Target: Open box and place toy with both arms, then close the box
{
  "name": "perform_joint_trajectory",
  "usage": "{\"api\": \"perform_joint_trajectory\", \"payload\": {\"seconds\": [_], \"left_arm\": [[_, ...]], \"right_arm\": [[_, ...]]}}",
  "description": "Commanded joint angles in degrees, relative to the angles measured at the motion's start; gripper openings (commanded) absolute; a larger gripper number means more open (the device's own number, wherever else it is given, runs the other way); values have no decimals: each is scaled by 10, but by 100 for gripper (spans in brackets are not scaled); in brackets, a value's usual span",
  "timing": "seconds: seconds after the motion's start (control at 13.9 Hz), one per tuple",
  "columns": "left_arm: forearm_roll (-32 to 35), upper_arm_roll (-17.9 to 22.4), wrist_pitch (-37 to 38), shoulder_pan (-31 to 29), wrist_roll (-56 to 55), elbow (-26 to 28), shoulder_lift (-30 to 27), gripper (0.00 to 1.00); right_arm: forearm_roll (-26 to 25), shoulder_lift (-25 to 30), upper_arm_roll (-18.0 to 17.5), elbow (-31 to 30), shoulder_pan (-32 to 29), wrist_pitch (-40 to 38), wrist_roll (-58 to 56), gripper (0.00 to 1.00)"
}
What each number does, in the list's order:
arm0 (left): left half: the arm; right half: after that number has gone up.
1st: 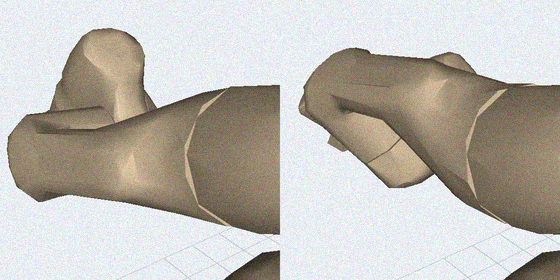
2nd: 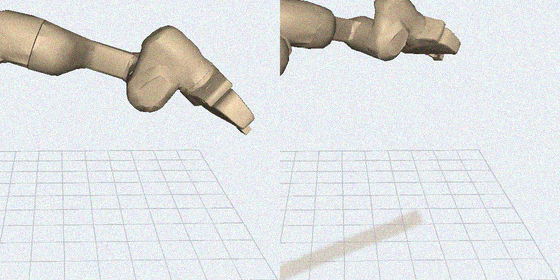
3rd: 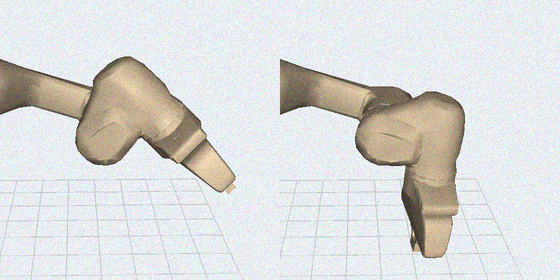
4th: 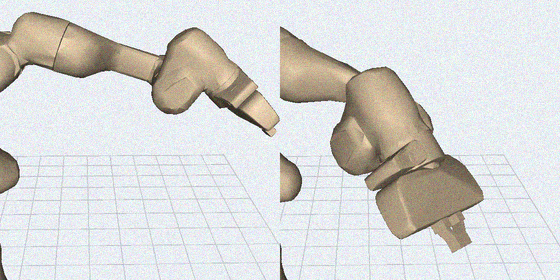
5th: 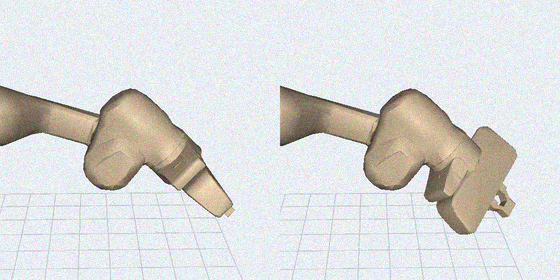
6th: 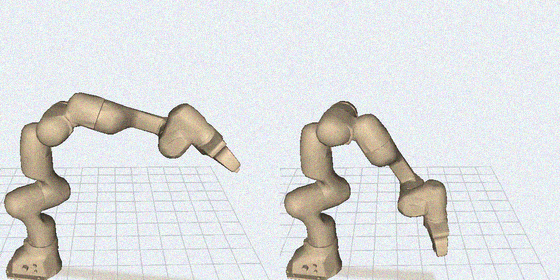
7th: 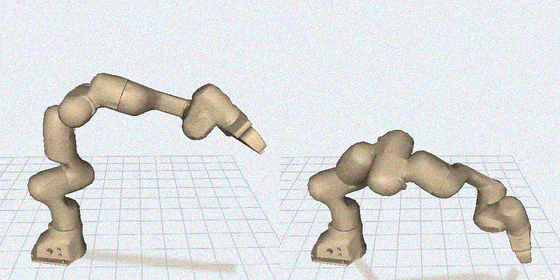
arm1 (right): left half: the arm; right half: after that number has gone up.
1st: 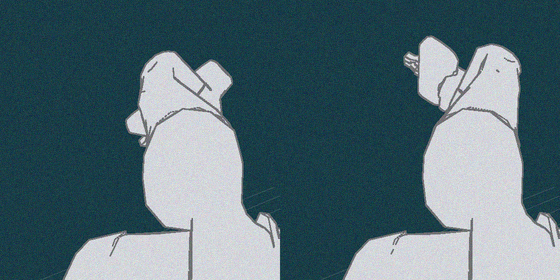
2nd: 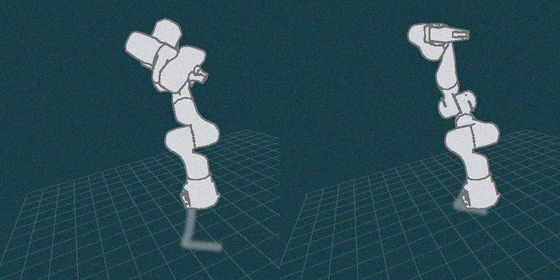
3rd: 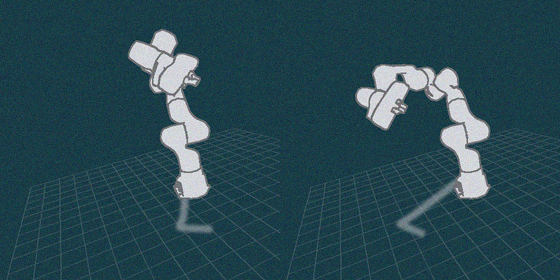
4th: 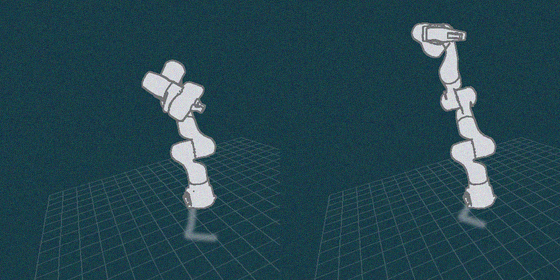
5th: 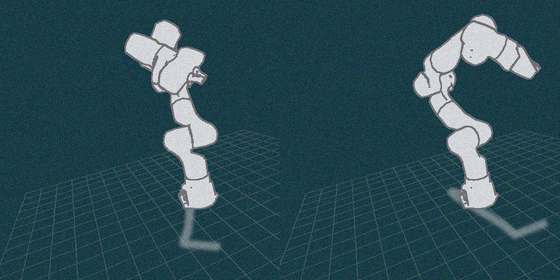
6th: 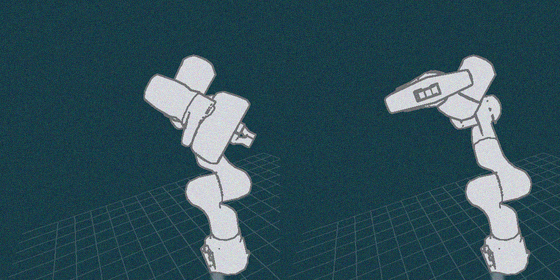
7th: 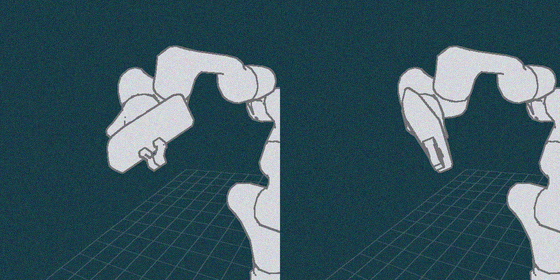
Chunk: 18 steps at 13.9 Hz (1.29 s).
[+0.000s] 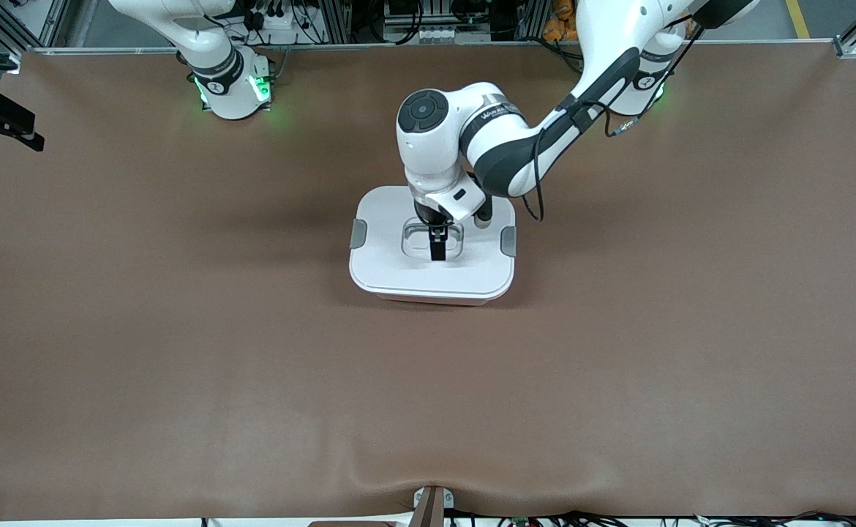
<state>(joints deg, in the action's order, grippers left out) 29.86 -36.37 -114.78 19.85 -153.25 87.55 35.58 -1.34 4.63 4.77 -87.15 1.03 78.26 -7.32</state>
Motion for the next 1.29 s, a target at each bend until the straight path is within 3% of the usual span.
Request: {"api": "perform_joint_trajectory", "payload": {"seconds": [0.0, 0.94, 1.22], "left_arm": [[-5, -3, 6, -3, 8, -11, -12, 100], [-104, -5, 68, -120, 243, -49, -92, 100], [-148, -5, 98, -183, 373, -59, -120, 100]], "right_arm": [[10, -1, 3, 10, 2, -7, -4, 100], [10, -1, 3, 10, 2, -7, -4, 100], [10, -1, 3, 10, 2, -6, -4, 100]]}}
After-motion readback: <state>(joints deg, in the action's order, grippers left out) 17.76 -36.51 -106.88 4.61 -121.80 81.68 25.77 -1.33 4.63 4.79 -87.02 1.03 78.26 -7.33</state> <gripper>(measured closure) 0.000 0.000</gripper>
